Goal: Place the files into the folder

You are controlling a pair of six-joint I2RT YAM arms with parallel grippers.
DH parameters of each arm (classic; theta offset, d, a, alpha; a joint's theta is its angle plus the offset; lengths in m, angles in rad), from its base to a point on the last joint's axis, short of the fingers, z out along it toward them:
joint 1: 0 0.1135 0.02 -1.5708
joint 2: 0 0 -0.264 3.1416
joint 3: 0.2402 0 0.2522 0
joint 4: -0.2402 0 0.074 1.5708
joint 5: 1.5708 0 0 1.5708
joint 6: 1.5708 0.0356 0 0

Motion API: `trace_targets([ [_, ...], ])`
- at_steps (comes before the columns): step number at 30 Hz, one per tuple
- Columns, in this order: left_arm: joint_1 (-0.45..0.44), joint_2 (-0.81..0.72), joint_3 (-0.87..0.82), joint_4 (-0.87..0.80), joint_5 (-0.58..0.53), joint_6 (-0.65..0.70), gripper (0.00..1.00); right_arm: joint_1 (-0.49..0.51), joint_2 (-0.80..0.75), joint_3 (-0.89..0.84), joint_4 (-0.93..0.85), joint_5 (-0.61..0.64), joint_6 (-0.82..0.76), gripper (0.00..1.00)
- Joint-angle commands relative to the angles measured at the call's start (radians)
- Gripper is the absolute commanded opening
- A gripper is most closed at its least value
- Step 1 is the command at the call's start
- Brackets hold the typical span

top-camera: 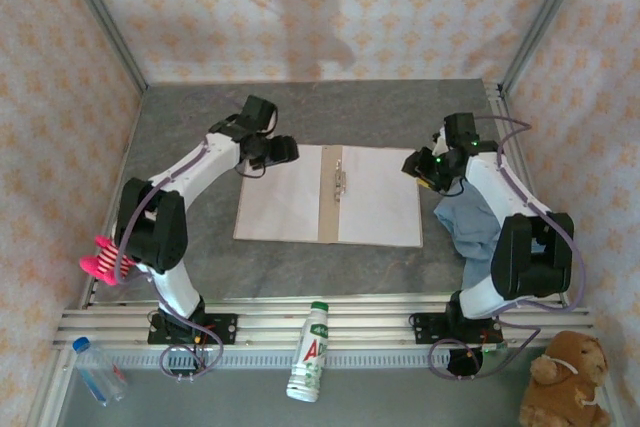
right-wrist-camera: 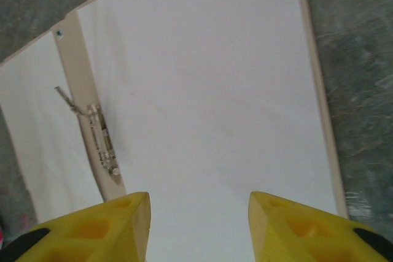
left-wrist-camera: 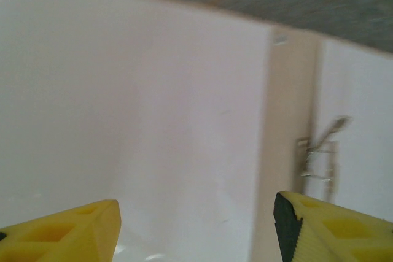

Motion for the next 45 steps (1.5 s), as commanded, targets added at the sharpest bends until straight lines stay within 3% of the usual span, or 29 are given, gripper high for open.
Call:
trace_targets([
  [1,-0.056,0.059,0.089,-0.039,-0.019,0.054,0.67,0.035,-0.047,-0.034,0.083,-0.037,0.056,0.46],
  [7,-0.089,0.192,0.237,-0.002,0.063,0.049,0.71,0.052,-0.113,-0.101,0.179,-0.07,0.133,0.47],
  [16,-0.094,0.384,0.439,-0.013,0.15,0.085,0.93,0.054,-0.153,-0.127,0.151,-0.082,0.114,0.47],
  [28,-0.106,0.541,0.616,-0.067,0.212,0.13,0.95,0.053,-0.165,-0.126,0.116,-0.083,0.089,0.47],
  [45,-0.118,0.644,0.692,-0.071,0.358,0.145,0.91,0.053,-0.165,-0.127,0.108,-0.087,0.083,0.47],
])
